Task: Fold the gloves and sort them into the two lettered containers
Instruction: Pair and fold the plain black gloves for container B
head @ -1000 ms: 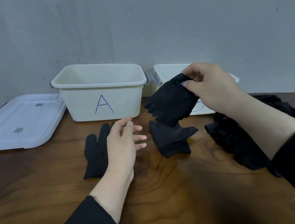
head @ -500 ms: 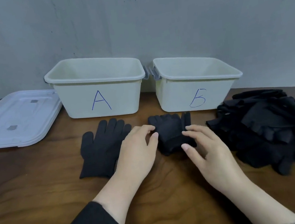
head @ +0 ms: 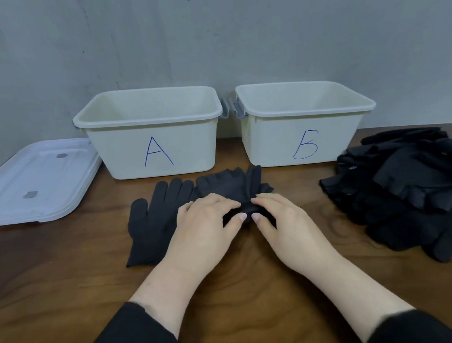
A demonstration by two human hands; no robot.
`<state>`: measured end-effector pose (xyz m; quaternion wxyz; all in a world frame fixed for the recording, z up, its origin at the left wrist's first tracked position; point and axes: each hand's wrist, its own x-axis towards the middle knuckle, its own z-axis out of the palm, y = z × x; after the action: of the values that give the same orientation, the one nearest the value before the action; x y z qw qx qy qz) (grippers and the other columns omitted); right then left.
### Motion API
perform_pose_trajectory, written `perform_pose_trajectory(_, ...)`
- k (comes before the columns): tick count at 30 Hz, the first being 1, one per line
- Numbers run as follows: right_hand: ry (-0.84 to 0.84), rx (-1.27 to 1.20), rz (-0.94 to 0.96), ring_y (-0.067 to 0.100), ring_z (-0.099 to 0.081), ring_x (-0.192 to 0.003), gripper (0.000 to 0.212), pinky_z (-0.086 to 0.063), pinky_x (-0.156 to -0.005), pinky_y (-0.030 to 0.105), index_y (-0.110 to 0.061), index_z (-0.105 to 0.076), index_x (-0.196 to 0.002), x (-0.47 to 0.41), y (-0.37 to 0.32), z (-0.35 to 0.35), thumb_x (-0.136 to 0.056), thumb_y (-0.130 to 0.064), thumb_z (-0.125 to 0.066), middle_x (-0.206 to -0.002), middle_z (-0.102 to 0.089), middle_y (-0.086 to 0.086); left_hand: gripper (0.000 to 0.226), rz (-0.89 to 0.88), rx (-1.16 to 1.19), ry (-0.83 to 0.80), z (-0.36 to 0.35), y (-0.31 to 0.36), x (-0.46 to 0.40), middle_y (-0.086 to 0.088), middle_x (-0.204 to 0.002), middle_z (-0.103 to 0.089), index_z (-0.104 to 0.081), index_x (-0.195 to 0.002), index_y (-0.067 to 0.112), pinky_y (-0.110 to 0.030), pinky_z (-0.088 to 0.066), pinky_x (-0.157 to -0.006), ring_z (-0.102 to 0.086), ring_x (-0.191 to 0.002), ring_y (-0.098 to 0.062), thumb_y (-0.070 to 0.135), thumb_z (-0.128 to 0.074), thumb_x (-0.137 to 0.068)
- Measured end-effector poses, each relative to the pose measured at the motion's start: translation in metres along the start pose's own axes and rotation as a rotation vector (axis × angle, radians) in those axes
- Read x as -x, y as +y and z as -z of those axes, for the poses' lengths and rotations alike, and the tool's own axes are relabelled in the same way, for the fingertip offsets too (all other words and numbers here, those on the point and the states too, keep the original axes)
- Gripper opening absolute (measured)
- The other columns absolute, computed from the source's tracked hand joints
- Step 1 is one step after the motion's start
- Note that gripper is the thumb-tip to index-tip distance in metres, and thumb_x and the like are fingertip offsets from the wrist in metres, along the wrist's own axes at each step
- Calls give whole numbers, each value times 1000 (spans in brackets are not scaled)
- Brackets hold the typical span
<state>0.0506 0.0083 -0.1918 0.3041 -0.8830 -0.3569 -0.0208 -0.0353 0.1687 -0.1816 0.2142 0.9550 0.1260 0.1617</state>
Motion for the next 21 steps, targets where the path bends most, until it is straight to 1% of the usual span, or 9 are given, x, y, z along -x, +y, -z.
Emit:
perform_pose_trajectory(4, -52, -9, 31, 5, -39, -140, 45, -23, -107, 10, -20, -50, -148, -3, -13, -9, -105, -34, -49, -154, -44, -9, 41, 89, -22, -68, 10, -13, 7, 19, -139, -51, -54, -136, 40, -49, -21, -119, -44, -131, -6, 54, -44, -99)
perform_pose_trajectory(8, -77, -24, 55, 6, -38, -142, 47, -23, -108, 11, -19, -47, -150, -5, -22, -16, -106, -34, -48, -157, -41, -8, 43, 140, 10, -86, 20, -22, 12, 20, -141, -48, -52, -139, 39, -52, -8, -121, -40, -134, -6, 52, -44, -99)
perform_pose_trajectory(10, -83, -29, 61, 6, -37, -142, 48, -23, -109, 11, -20, -46, -151, -5, -26, -19, -106, -35, -47, -157, -39, -9, 44, 126, 28, -85, 24, -25, 16, 21, -139, -48, -53, -138, 39, -52, -7, -121, -40, -133, -5, 54, -43, -98)
perform_pose_trajectory(12, -66, -42, 72, 5, -38, -141, 49, -25, -108, 12, -22, -44, -152, -5, -27, -20, -105, -36, -48, -157, -38, -11, 40, 107, 99, 10, 30, -29, 17, 19, -134, -54, -58, -133, 36, -46, -22, -119, -46, -128, -5, 51, -43, -99)
perform_pose_trajectory(14, -30, -57, 92, 4, -39, -138, 51, -32, -108, 16, -27, -41, -152, -4, -28, -20, -103, -39, -51, -155, -35, -14, 30, 169, 115, 247, 42, -43, 16, 11, -123, -63, -65, -123, 29, -44, -41, -105, -56, -117, -14, 38, -45, -102)
perform_pose_trajectory(15, -11, -44, 107, 4, -38, -138, 52, -36, -110, 20, -29, -41, -152, -4, -28, -20, -102, -40, -53, -155, -34, -14, 28, 240, 66, 340, 50, -53, 15, 6, -120, -64, -65, -121, 27, -45, -44, -99, -58, -113, -19, 32, -45, -102)
perform_pose_trajectory(16, 9, -11, 122, 6, -37, -138, 52, -38, -112, 26, -30, -43, -150, -4, -28, -19, -101, -40, -55, -154, -33, -13, 28, 326, -11, 366, 57, -65, 14, 2, -122, -63, -63, -124, 26, -47, -45, -96, -57, -113, -24, 30, -46, -102)
perform_pose_trajectory(19, 39, 121, 193, 14, -29, -145, 50, -34, -115, 40, -29, -50, -146, -5, -31, -21, -98, -39, -60, -157, -35, -6, 41, 523, -248, 168, 62, -96, 17, -4, -130, -58, -51, -140, 28, -48, -40, -94, -52, -118, -30, 33, -51, -99)
perform_pose_trajectory(21, -13, 157, 243, 14, -23, -150, 50, -28, -118, 39, -30, -49, -147, -6, -34, -27, -99, -38, -60, -159, -32, -7, 43, 513, -280, 109, 60, -101, 17, -3, -128, -59, -49, -141, 30, -47, -39, -94, -52, -118, -29, 33, -52, -98)
